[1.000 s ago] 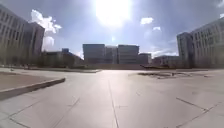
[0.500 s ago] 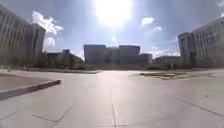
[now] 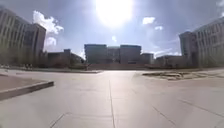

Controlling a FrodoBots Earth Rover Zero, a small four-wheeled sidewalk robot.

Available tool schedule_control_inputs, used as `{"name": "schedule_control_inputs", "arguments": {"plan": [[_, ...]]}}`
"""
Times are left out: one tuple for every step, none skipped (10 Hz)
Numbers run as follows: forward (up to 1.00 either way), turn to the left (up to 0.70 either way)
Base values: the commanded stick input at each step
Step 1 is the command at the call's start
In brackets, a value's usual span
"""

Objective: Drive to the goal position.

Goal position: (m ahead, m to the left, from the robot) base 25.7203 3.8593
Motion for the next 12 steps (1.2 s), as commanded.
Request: {"name": "schedule_control_inputs", "arguments": {"plan": [[1.0, 0.01], [1.0, 0.01], [1.0, 0.01], [1.0, 0.01], [1.0, 0.01], [1.0, 0.01], [1.0, 0.01], [1.0, 0.01], [1.0, 0.01], [1.0, 0.01], [1.0, 0.01], [1.0, 0.01]]}}
